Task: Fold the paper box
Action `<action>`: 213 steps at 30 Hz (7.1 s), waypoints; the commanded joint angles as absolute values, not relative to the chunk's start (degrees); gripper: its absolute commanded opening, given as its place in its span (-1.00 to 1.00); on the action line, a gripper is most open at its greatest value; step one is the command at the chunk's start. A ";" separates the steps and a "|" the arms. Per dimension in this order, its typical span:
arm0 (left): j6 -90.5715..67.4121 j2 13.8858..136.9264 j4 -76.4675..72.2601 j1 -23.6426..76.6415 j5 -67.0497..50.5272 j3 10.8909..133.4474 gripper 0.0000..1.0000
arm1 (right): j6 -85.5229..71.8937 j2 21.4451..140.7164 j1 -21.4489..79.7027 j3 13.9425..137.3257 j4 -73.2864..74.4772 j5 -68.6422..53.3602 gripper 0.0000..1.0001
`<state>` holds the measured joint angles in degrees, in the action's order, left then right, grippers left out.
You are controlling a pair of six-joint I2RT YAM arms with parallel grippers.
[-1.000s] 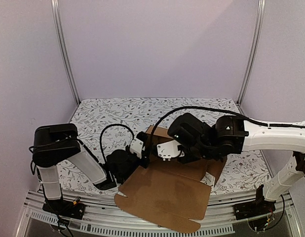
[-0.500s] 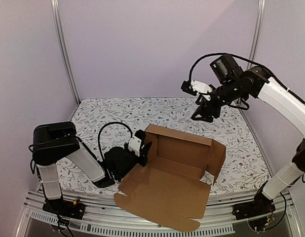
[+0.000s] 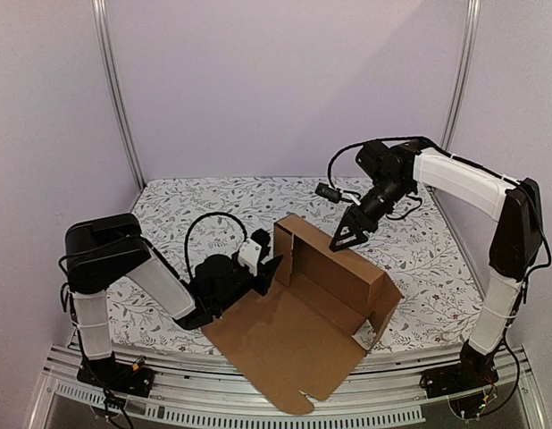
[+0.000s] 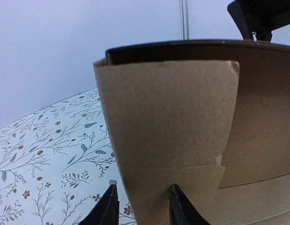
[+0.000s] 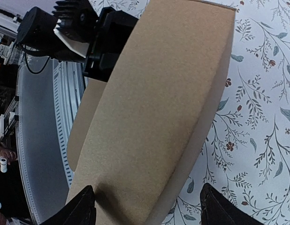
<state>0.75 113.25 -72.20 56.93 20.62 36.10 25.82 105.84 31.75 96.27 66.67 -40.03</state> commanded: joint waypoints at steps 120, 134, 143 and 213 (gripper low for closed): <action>-14.83 91.93 -0.18 64.08 20.01 53.14 -0.04 | 15.88 109.29 -2.29 72.90 76.15 -30.76 0.38; -12.80 87.28 -0.18 61.91 23.91 49.65 -0.03 | 17.34 118.40 2.76 71.67 75.49 -33.46 0.17; -12.40 83.90 -0.48 60.37 24.13 46.90 -0.02 | 20.04 119.03 7.03 80.46 78.48 -32.67 -0.93; -70.18 113.88 -28.68 57.52 7.63 37.84 -0.37 | 6.50 106.68 0.47 63.22 52.53 -42.63 0.39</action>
<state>-63.81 110.96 -32.42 57.74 9.19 43.20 7.62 108.16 0.75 66.57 55.96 -40.66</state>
